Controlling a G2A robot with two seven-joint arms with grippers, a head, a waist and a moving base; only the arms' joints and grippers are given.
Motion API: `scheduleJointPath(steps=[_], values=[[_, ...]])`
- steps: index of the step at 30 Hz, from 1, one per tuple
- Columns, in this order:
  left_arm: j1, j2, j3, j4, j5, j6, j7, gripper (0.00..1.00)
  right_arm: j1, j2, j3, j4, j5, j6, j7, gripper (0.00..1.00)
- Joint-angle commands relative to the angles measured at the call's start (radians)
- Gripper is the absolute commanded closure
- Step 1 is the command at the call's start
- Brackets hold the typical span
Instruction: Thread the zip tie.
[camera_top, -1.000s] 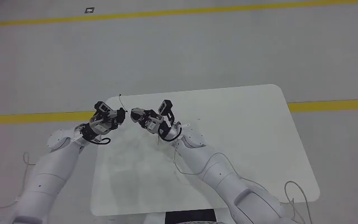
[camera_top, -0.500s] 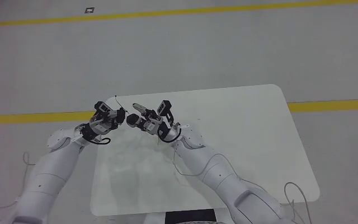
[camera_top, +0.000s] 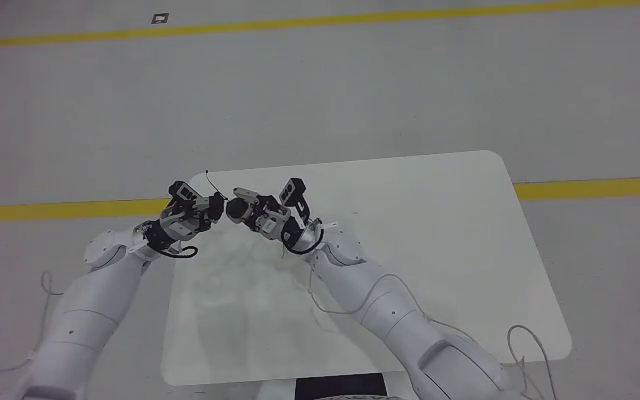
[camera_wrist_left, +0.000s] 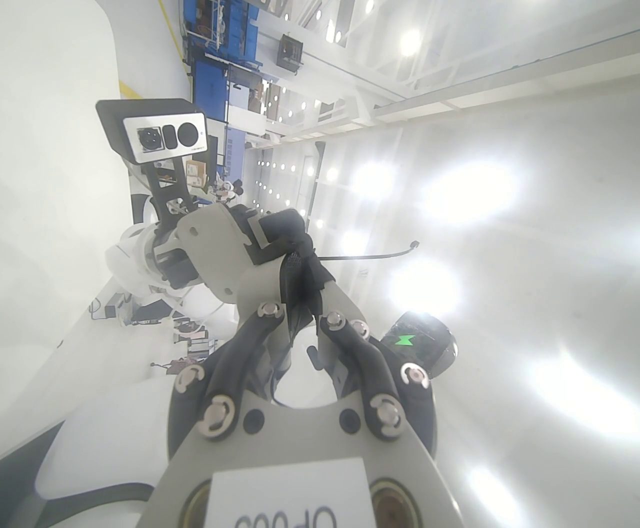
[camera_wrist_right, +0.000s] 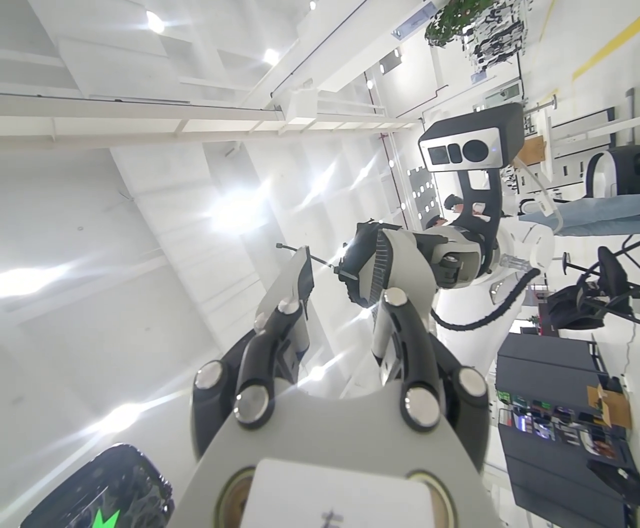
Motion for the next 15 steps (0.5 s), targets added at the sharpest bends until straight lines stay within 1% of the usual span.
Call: scheduleJointPath(steps=[1, 5, 7, 11, 13, 14, 15], values=[[0.000, 0.000, 0.000, 0.000, 0.000, 0.000, 0.000, 1.00, 0.000, 0.000, 0.000, 0.000, 0.001, -0.002, 0.001, 0.76], [0.000, 0.000, 0.000, 0.000, 0.000, 0.000, 0.000, 1.00, 0.002, -0.001, 0.000, 0.001, 0.002, -0.004, 0.001, 0.79], [0.000, 0.000, 0.000, 0.000, 0.000, 0.000, 0.000, 1.00, 0.003, -0.002, 0.000, 0.002, 0.003, -0.004, 0.002, 0.79], [0.000, 0.000, 0.000, 0.000, 0.000, 0.000, 0.000, 1.00, 0.005, -0.003, -0.001, 0.005, 0.004, -0.004, 0.003, 0.83], [0.000, 0.000, 0.000, 0.000, 0.000, 0.000, 0.000, 1.00, 0.006, -0.003, -0.001, 0.007, 0.004, -0.004, 0.004, 0.87], [0.000, 0.000, 0.000, 0.000, 0.000, 0.000, 0.000, 1.00, 0.006, -0.003, -0.001, 0.007, 0.004, -0.005, 0.004, 0.87], [0.000, 0.000, 0.000, 0.000, 0.000, 0.000, 0.000, 1.00, 0.006, -0.004, -0.001, 0.008, 0.004, -0.005, 0.004, 0.94]])
